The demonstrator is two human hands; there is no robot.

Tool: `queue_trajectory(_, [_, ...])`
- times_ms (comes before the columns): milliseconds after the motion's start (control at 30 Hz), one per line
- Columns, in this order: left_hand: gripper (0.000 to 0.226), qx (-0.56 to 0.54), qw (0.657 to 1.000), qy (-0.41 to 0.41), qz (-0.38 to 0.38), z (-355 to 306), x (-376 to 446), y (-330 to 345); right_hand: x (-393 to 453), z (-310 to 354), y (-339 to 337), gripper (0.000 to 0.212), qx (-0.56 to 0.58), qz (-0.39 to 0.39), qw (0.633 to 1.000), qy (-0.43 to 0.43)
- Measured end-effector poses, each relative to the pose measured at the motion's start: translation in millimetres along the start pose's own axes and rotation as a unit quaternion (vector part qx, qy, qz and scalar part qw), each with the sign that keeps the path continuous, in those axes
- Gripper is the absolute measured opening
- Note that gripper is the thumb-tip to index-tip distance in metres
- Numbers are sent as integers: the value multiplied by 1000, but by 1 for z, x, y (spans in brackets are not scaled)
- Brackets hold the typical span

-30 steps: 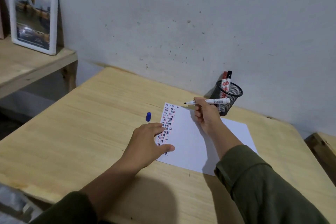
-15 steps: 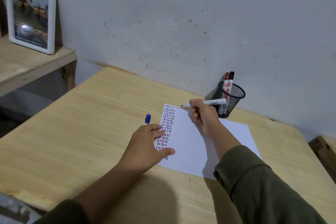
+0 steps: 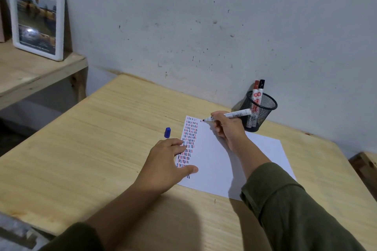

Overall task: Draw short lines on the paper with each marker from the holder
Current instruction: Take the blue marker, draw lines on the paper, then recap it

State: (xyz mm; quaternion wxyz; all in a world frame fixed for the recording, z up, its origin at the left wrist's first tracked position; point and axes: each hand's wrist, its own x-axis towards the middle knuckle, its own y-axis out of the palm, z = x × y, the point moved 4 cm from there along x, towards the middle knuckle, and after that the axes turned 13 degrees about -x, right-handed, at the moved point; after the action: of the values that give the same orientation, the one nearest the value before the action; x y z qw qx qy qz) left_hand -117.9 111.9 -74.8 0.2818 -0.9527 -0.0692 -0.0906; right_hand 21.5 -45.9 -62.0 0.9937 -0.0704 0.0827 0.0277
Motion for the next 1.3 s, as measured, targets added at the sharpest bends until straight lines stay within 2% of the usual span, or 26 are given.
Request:
queue_trajectory(633, [69,7,1000,-11,5,-3,-1,-1,-4,2,1,13,-23,-5,1000,-1])
queue_trajectory(867, [67,6,1000,-24,1,-1,-1,-1,-3,0,-1,8,25,-15,1000,3])
queue_trajectory(1033, [46,-77,995,-32,-47,1,-3,-5,-8,2,-8,7,74,-18,997,1])
queue_trajectory(1167, [30,-124,982,-25,-137,1,-3,-14,-20,4,-9,17,65,-8,998,-15])
queue_trajectory(1233, [33,-119,977,-27,-178,2,0,-21,-29,7,-8,19,51,1,998,-25])
queue_trajectory(1300, [42,-118,977,-39,-175,2,8,-24,-38,9,-7,18,42,14,999,-30])
